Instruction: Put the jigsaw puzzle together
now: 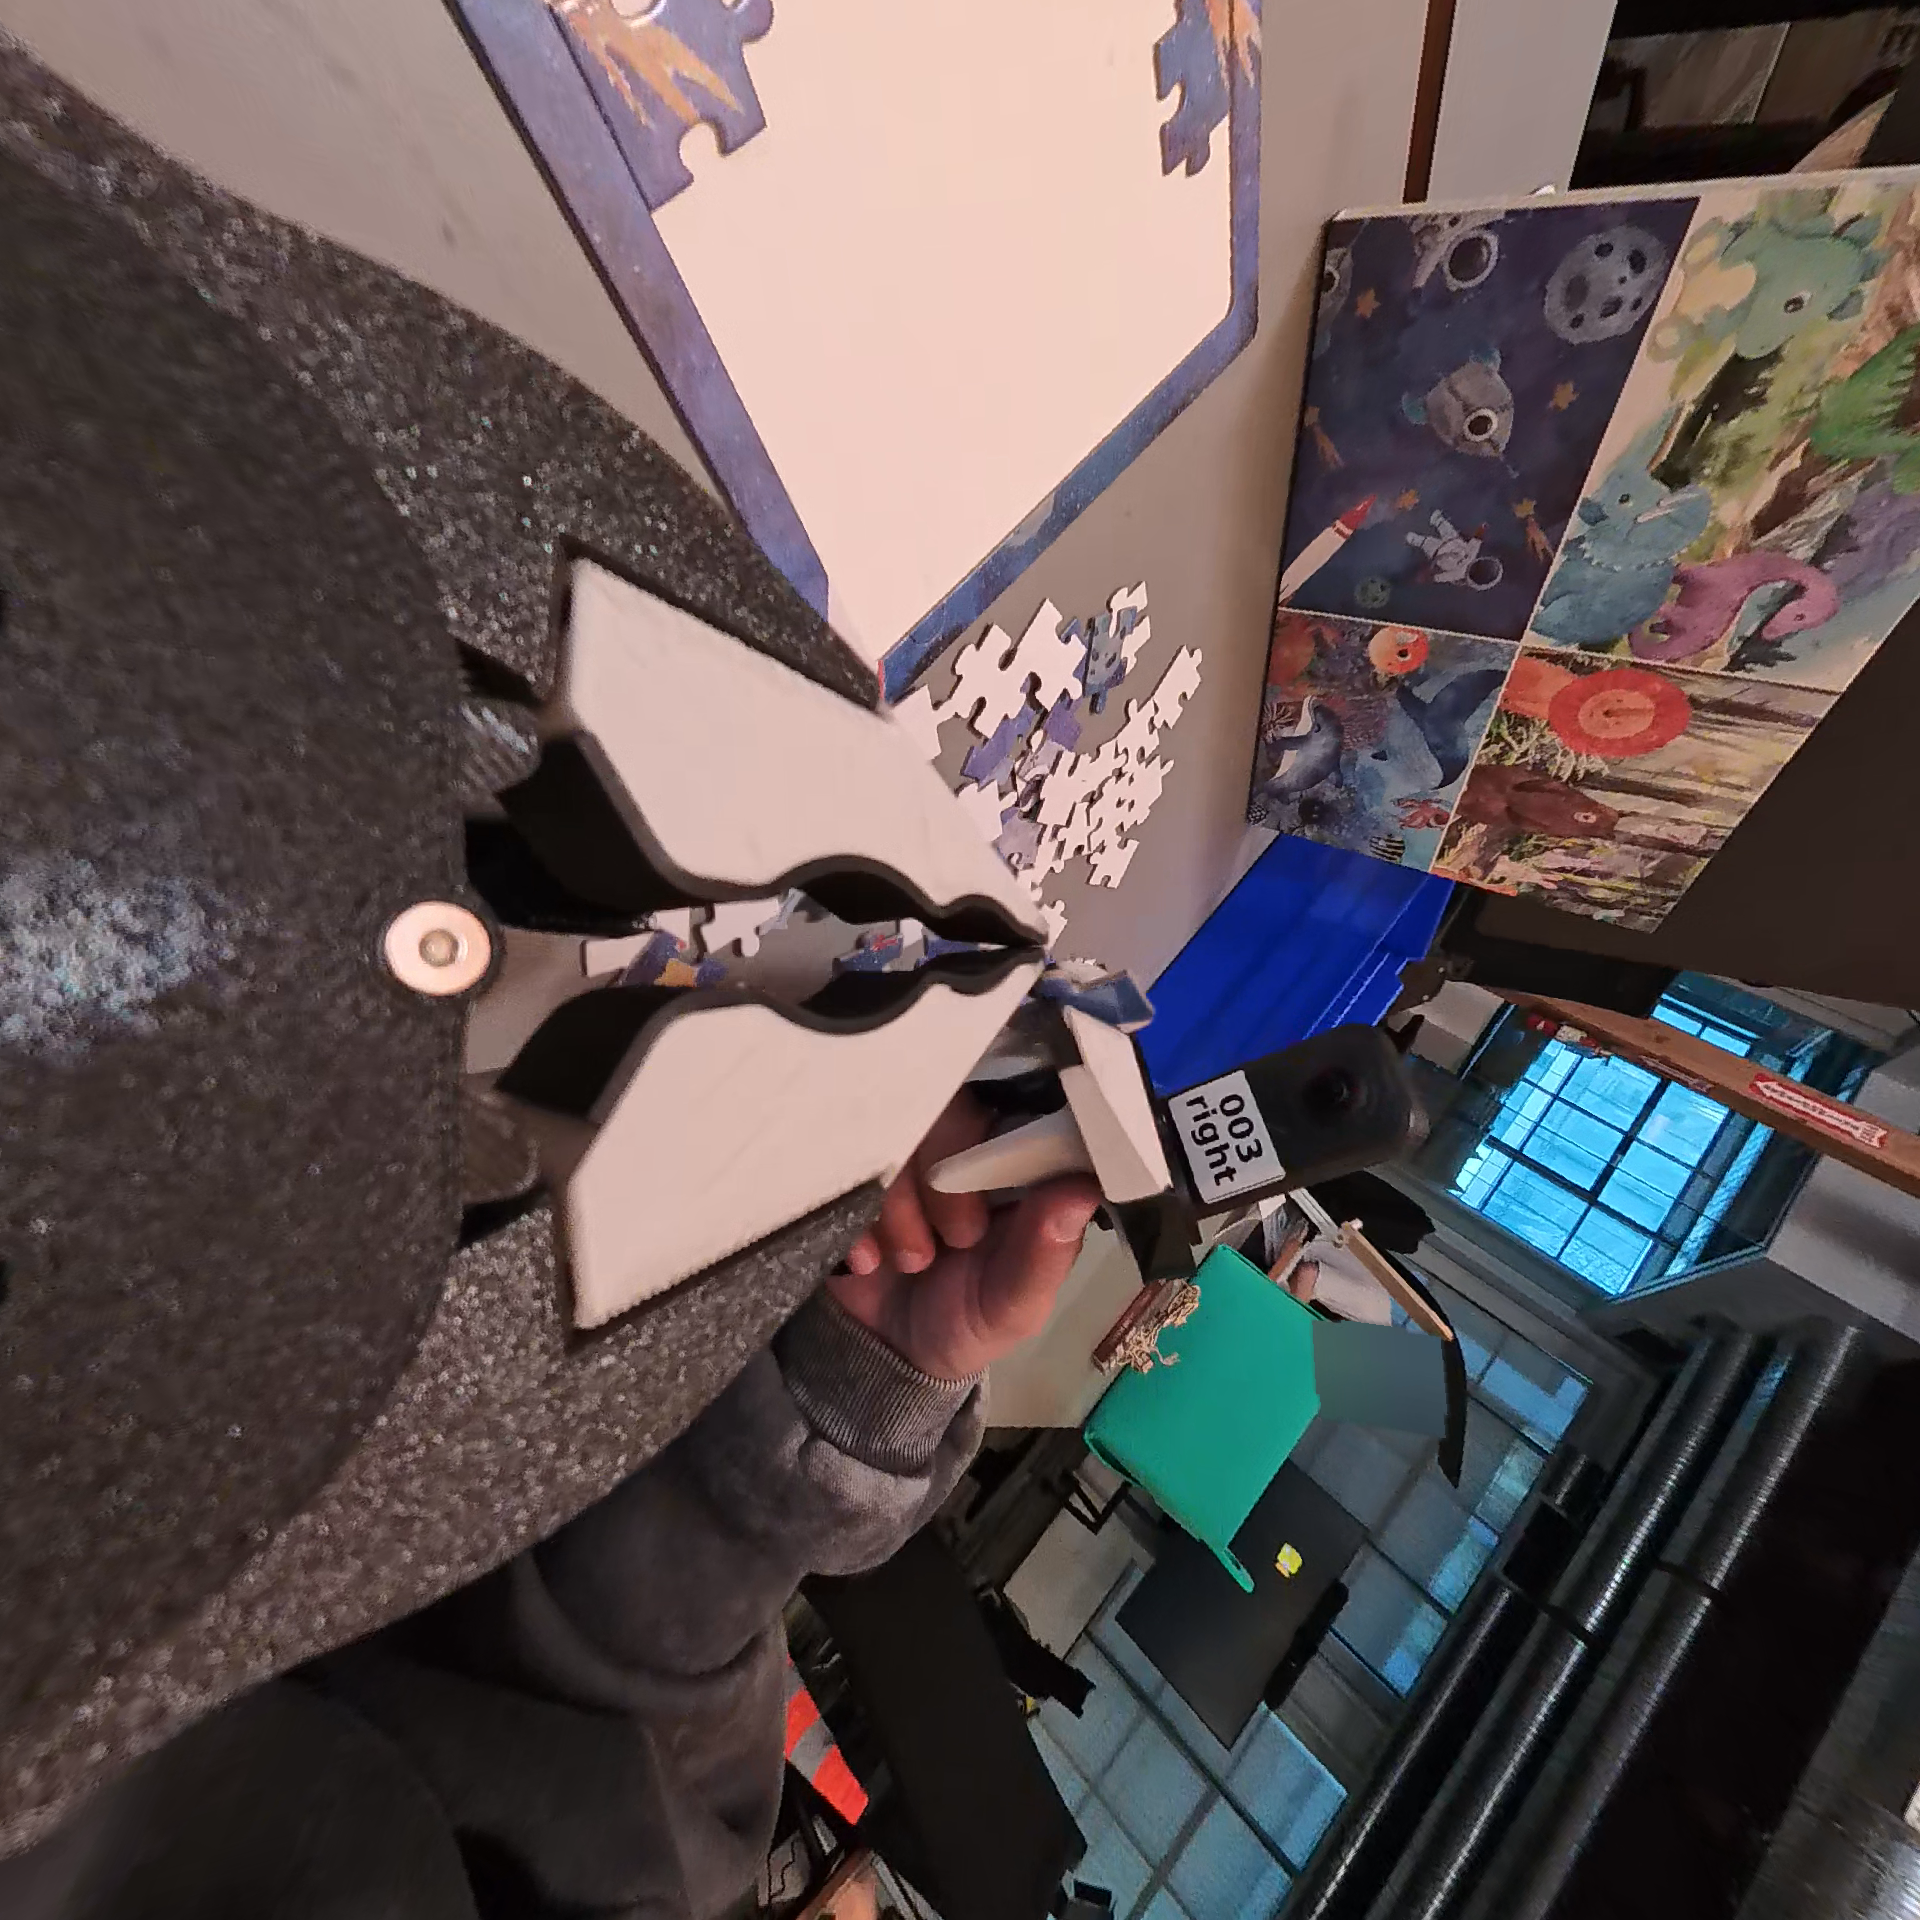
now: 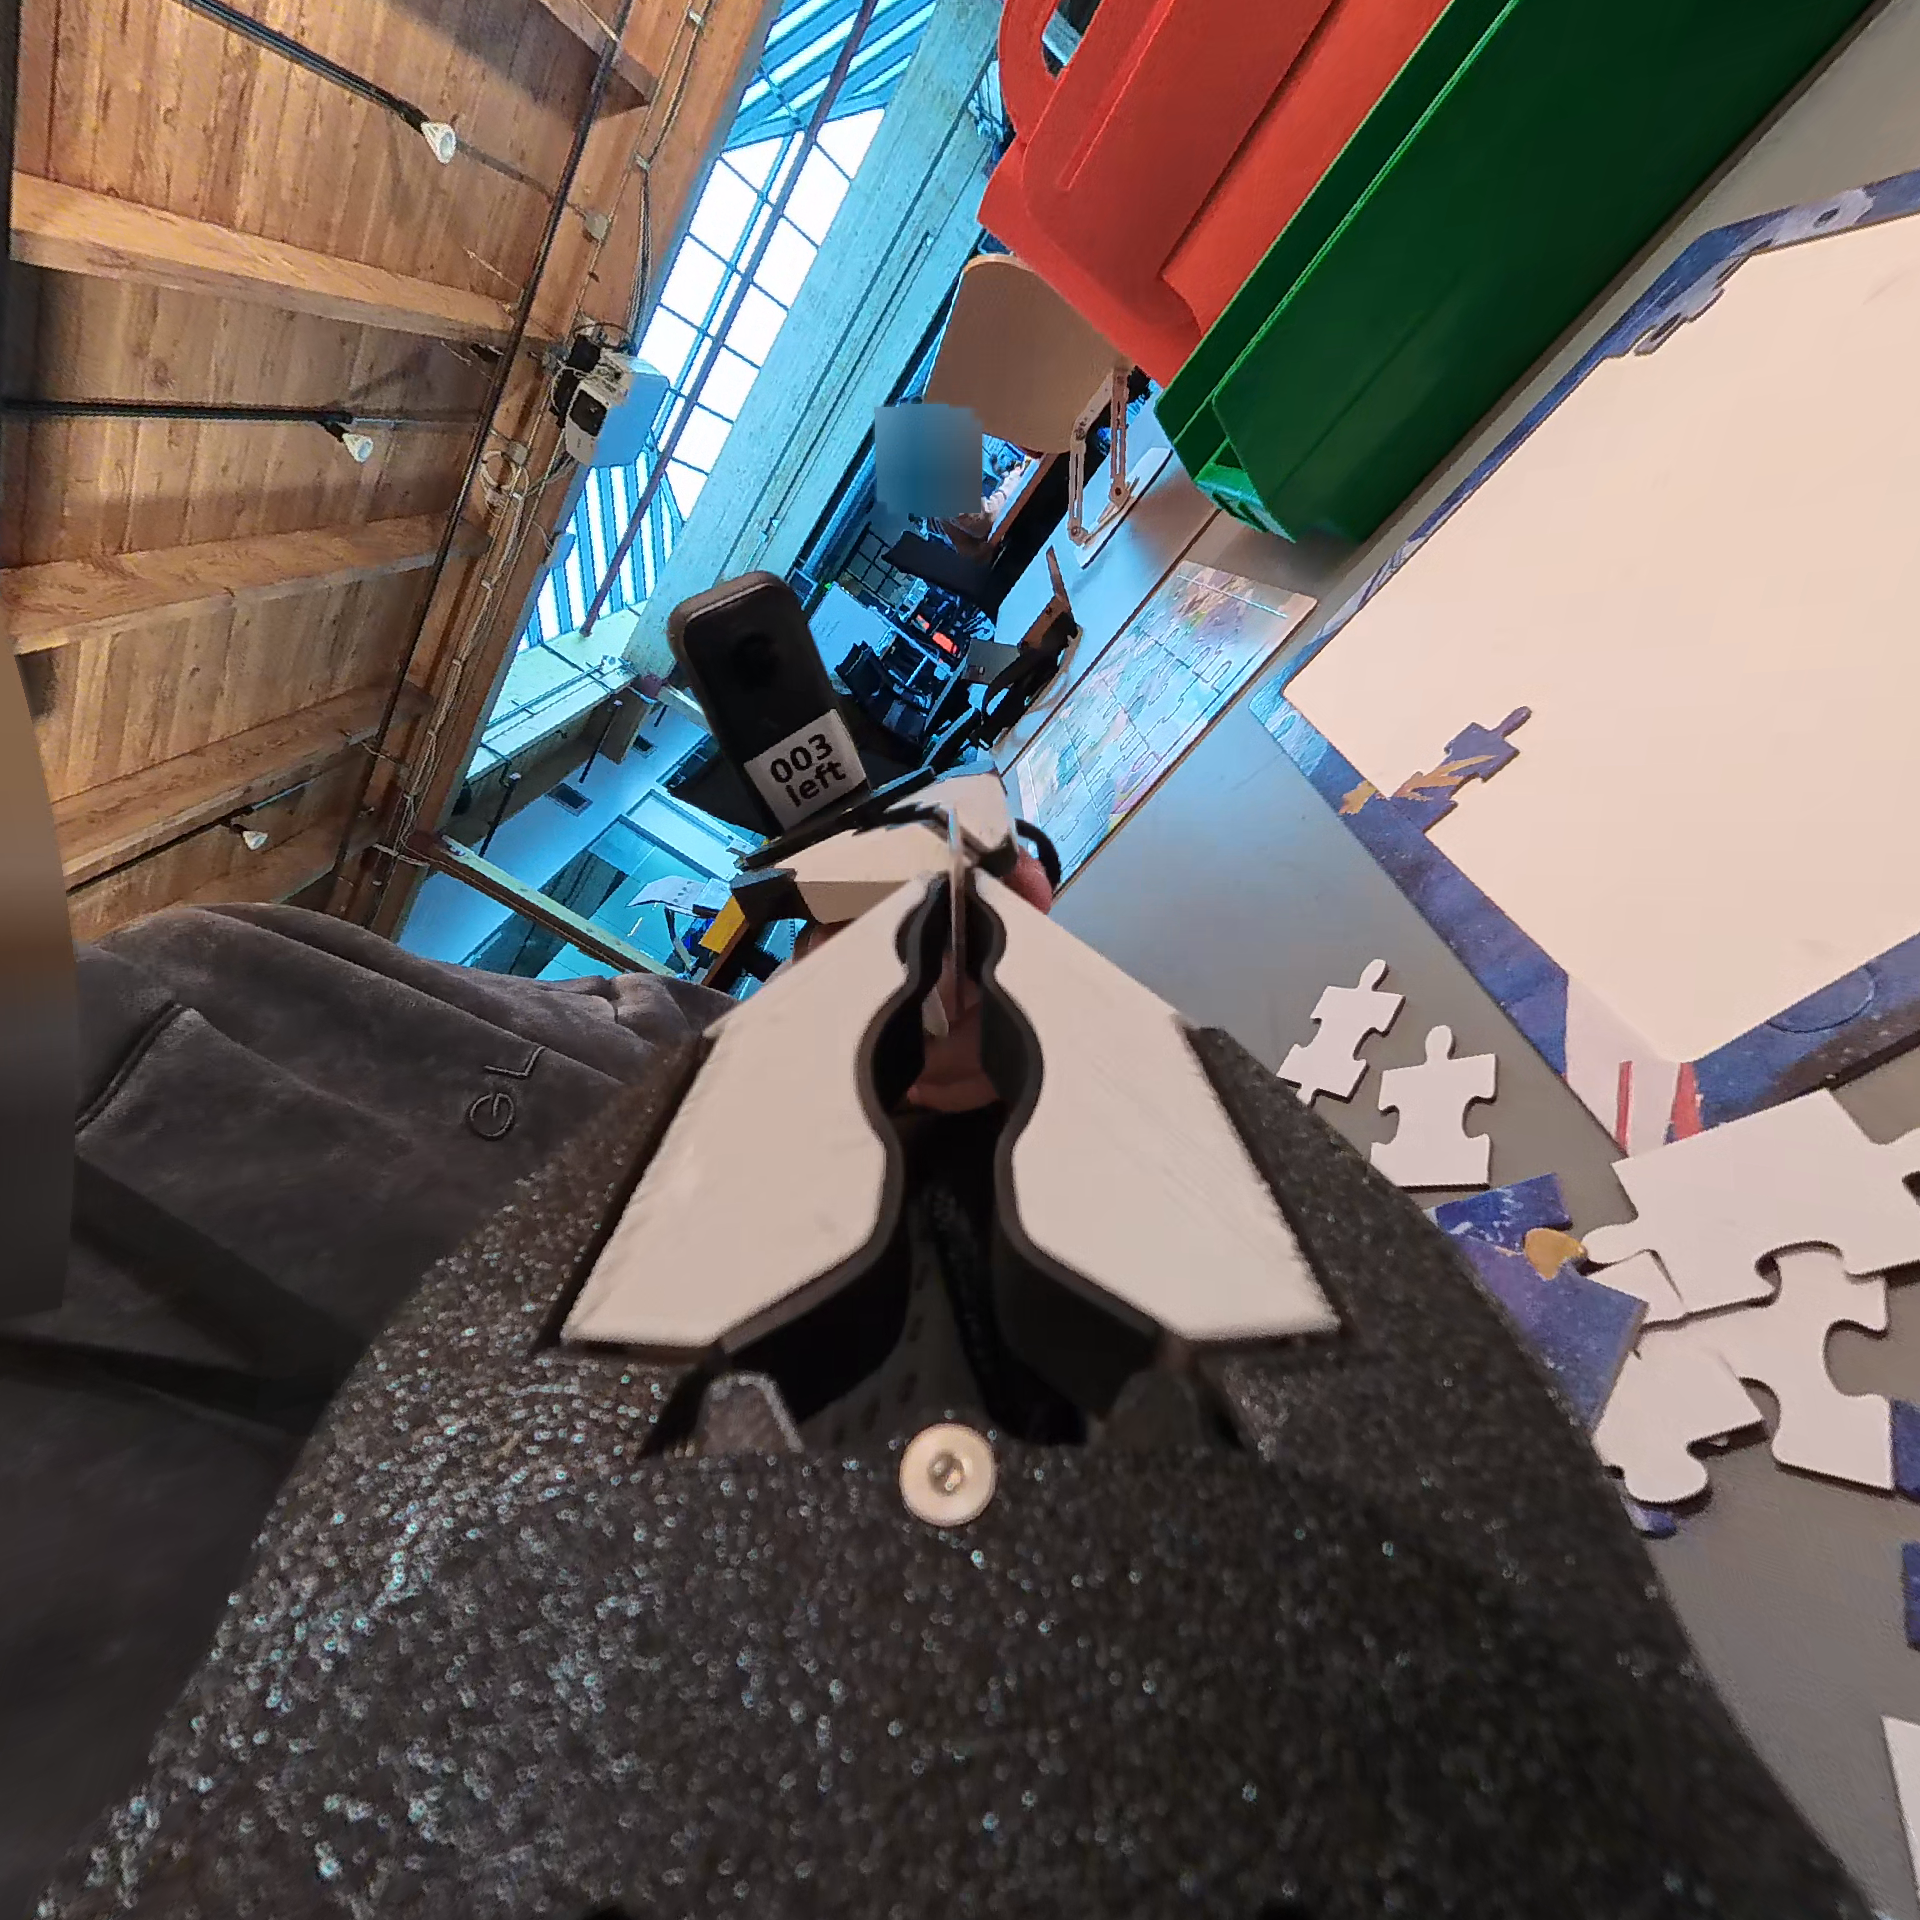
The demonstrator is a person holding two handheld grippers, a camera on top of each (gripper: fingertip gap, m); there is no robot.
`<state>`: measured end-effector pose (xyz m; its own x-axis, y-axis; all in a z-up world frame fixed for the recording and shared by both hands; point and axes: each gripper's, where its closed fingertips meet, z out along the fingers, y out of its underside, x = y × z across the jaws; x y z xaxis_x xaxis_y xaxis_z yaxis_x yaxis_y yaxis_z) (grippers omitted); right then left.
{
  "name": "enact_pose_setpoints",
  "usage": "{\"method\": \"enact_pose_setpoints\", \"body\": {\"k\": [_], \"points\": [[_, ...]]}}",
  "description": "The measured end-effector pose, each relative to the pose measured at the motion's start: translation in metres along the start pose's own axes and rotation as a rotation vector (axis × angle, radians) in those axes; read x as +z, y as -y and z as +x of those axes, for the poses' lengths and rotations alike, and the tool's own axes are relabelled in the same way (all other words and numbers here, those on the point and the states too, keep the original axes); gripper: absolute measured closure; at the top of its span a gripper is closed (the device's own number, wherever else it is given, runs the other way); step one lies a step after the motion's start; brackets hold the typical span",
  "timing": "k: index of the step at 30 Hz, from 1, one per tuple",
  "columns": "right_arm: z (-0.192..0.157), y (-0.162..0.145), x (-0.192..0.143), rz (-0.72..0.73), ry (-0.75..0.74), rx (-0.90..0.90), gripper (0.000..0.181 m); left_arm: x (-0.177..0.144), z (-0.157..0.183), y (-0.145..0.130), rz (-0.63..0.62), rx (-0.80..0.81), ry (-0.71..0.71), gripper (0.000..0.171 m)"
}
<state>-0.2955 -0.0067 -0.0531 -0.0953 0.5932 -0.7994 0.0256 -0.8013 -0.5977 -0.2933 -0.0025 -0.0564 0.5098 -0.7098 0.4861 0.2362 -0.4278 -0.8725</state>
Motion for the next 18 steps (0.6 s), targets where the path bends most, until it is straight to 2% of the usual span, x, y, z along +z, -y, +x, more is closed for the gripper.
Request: {"method": "enact_pose_setpoints", "body": {"k": [5,11,14,18], "points": [[0.000,0.000,0.000,-0.001,-0.006,-0.007,0.180,0.002,-0.002,-0.005,-0.020,0.043,0.030,0.171],[0.002,0.000,0.001,-0.002,-0.018,-0.012,0.179,0.010,0.014,-0.023,-0.112,0.101,-0.027,0.171],[0.001,-0.002,0.003,-0.010,-0.020,-0.025,0.180,0.008,0.011,-0.018,-0.090,0.092,-0.015,0.171],[0.003,0.003,-0.001,0.014,-0.030,-0.018,0.180,-0.001,-0.004,0.001,0.005,-0.005,0.019,0.171]]}}
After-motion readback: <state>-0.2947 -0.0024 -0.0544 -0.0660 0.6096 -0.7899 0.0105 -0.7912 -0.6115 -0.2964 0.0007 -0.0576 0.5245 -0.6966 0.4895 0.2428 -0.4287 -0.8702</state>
